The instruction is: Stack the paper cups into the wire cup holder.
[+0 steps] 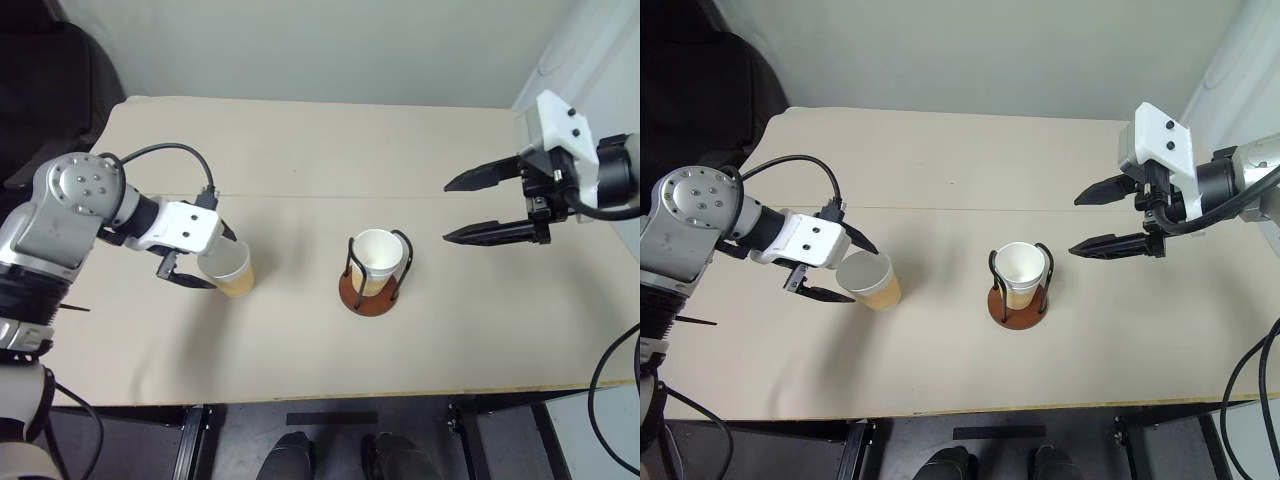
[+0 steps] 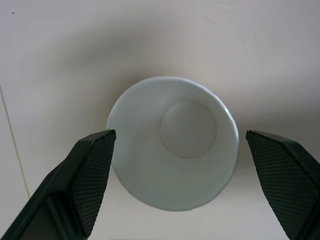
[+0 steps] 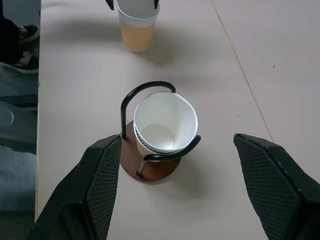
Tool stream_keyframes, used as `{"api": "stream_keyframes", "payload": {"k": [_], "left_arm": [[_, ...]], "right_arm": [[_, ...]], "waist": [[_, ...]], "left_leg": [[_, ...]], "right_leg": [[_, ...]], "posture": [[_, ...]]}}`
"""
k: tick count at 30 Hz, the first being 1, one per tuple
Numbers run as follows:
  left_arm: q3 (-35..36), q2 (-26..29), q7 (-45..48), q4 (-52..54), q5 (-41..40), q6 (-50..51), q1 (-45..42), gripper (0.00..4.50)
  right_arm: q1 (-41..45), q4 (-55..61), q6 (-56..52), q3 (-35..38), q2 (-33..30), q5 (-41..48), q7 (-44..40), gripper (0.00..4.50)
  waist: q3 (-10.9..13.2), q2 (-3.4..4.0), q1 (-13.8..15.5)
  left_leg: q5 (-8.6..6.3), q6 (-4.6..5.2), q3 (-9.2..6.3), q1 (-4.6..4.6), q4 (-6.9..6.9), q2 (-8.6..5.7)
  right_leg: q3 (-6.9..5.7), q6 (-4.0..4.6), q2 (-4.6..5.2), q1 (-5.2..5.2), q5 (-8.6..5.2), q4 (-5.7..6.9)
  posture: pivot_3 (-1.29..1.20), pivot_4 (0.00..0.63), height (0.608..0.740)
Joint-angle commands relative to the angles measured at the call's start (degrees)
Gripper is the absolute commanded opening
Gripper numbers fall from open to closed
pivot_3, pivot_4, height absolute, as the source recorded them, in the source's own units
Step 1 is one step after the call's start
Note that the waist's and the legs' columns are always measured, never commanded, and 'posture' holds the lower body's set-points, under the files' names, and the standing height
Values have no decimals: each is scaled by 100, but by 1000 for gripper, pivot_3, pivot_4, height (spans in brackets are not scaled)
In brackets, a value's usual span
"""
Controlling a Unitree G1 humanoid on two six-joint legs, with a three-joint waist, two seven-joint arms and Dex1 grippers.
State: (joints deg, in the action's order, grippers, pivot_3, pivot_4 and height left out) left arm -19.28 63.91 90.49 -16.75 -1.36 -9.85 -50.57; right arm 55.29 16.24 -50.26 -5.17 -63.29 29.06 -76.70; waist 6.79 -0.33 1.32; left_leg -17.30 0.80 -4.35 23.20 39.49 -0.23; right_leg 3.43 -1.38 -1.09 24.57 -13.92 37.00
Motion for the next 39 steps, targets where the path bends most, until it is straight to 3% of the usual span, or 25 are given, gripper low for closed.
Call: {"api": "stream_keyframes", "payload": {"k": [1,16,20,28,30,39], "left_arm": [[102,13,201,118,76,-125,42,4500],[112,-74,142,-160,325,-458,365,4500],[110,-120,166,-201,361,-476,384,3562],[28,-152,201,-216,265,-363,257,593],[-6,-157,201,-200,222,-322,211,64],[-150,-164,201,-187,24,-195,82,64]], "right_arm": [[-38,79,145,128,-133,-24,-10,3597],[-377,-108,614,105,-70,-259,79,3597],[-463,-163,765,164,-38,-265,63,3638],[-716,41,732,540,17,381,-148,3638],[-713,70,793,636,95,505,-123,3638],[-732,140,763,707,115,701,-22,3638]], "waist": [[0,0,0],[0,0,0],[0,0,0],[0,0,2],[-1,0,1],[-1,0,1]], "left_leg": [[0,0,0,0,0,0],[0,0,1,0,4,0],[0,0,1,0,4,0],[0,0,2,0,7,0],[0,0,2,0,6,0],[0,0,2,-1,12,0]], "right_leg": [[0,0,0,0,0,0],[0,0,1,-1,0,3],[0,0,0,0,0,5],[-1,0,0,-1,0,5],[-1,0,0,-1,0,5],[-1,0,0,-3,0,7]], "posture": [[0,150,740],[0,150,740],[0,150,740],[0,150,740],[0,150,740],[0,150,740]]}}
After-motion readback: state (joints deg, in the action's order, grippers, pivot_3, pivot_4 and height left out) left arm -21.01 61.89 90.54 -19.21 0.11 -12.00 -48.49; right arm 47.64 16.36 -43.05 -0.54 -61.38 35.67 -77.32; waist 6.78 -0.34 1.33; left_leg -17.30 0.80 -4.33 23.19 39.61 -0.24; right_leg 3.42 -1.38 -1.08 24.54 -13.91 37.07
